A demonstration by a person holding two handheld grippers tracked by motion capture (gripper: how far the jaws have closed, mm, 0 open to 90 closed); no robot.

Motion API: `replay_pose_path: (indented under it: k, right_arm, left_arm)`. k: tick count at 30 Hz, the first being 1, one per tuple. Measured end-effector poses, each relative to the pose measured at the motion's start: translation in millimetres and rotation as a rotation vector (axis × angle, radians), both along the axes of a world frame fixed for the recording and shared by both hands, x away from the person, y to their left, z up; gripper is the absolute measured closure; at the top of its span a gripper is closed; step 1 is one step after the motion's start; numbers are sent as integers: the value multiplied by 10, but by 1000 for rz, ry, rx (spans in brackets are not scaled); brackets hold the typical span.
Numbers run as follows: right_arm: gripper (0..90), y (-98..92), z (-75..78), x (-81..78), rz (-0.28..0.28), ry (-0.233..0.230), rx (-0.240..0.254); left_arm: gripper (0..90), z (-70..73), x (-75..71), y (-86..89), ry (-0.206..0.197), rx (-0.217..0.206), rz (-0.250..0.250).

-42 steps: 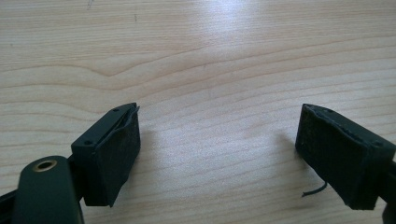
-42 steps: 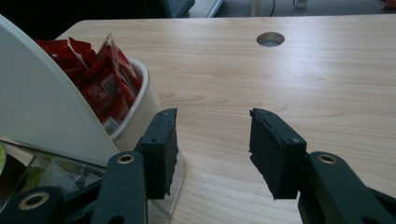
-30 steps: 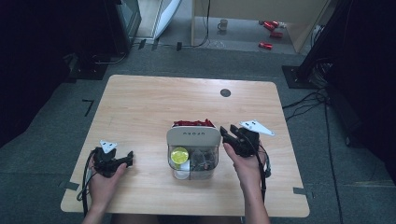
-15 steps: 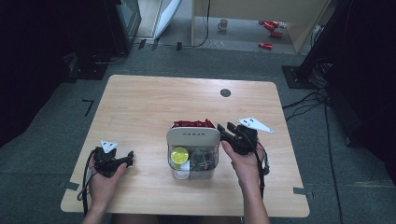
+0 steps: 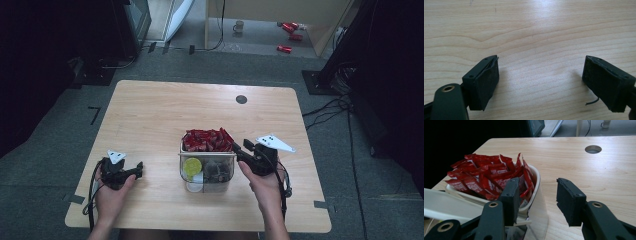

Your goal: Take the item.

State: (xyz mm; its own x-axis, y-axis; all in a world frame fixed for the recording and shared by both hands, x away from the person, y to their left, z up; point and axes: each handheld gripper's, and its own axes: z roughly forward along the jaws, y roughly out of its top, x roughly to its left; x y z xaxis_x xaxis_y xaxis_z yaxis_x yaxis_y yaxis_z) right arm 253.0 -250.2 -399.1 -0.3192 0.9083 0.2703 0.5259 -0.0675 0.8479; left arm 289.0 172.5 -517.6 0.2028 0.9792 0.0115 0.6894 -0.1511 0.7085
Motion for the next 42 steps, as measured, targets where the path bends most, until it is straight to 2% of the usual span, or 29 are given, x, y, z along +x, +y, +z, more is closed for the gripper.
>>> replay_pose_path:
  k: [3,7,16,18,23,27,33,36,39,42]
  right_arm:
    - [534,6,8,-54,13,-3,0]
    - [510,17,-23,-115,21,5,-31]
    - [474,96,-240,-195,64,51,-78]
    - [474,100,-258,-196,68,46,-62]
    - [481,113,-227,-192,54,28,-74]
    - [532,125,-105,-156,27,-33,-59]
    - [627,174,22,-84,16,-77,-57]
    - [697,193,52,9,-2,-74,-71]
    - [766,207,36,108,-13,-45,-65]
    - [855,246,-7,182,-18,-18,-87]
  left_arm:
    - [146,0,0,0,0,0,0]
    - [146,0,0,-1,0,-1,0]
    - [146,0,-1,-1,0,-1,-1]
    - [146,0,-1,-1,0,-1,-1]
    - [146,1,0,-1,0,-1,-1]
    - [146,0,0,-1,0,-1,-2]
    - [146,0,0,-1,0,-1,-2]
    - [146,0,0,-1,0,-1,-2]
    - [146,0,0,-1,0,-1,-3]
    - [146,0,0,-2,0,-1,-3]
